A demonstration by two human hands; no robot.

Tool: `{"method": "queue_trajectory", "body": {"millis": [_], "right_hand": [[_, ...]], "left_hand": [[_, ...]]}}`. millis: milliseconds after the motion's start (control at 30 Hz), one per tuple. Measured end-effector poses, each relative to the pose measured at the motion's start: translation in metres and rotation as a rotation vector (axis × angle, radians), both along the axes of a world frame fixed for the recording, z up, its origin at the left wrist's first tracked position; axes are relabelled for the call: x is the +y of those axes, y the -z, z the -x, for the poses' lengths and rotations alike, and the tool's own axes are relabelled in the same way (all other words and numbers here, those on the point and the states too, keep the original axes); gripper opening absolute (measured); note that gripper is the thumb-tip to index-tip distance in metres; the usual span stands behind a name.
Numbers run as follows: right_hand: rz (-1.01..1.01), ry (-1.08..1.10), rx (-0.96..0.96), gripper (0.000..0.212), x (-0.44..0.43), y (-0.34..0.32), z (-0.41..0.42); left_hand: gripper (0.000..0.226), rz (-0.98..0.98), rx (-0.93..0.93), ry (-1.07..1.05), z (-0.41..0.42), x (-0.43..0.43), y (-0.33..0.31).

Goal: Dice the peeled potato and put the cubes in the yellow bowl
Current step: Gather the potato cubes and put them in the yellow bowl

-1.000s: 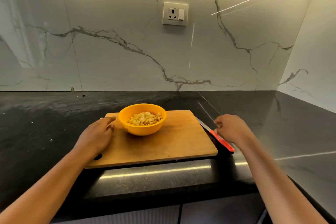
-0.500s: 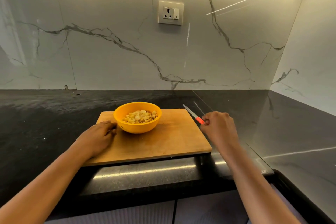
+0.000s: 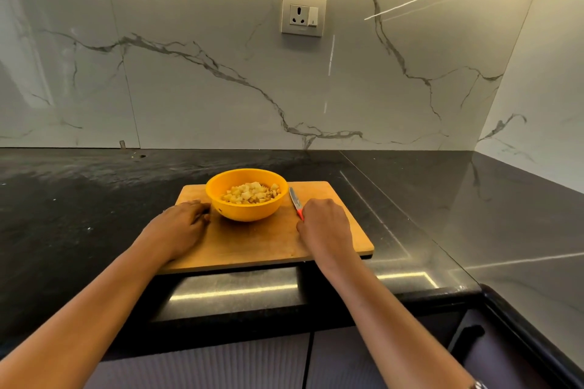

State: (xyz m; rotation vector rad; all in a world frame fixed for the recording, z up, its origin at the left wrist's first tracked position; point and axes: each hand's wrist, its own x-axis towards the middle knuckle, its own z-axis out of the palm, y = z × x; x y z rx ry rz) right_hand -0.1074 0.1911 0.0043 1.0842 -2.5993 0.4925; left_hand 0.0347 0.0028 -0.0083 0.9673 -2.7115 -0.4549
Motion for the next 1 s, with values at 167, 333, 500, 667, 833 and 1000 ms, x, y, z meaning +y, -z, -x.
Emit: {"method": "queue_trajectory", "body": {"millis": [167,333,500,667,833,1000], "right_hand": [[0.09,0.006,-0.032,0.024,0.012,-0.005,0.004],[0.172,0.011,-0.03,0.029,0.021,-0.007,0.024],[0.099,-0.066,-0.202,0.034,0.018,0.002,0.046],[-0.036,-0.056,-0.193,0.038,0.012,0.02,0.056],[-0.119,-0.066,-0.16,0.044,0.015,0.027,0.062],[-0.066,-0.084,-0.206,0.045,0.019,0.03,0.059]], "left_hand": [[0.041,0.021,-0.007,-0.012,-0.001,0.004,-0.003],[0.037,0.084,-0.005,-0.031,-0.005,0.006,-0.003],[0.038,0.102,-0.024,-0.017,-0.004,0.005,-0.001],[0.046,0.034,-0.068,0.049,0.002,0.0,0.007],[0.049,0.042,-0.037,0.094,0.004,-0.008,0.016],[0.053,0.043,0.004,0.105,0.0,-0.004,0.018]]}}
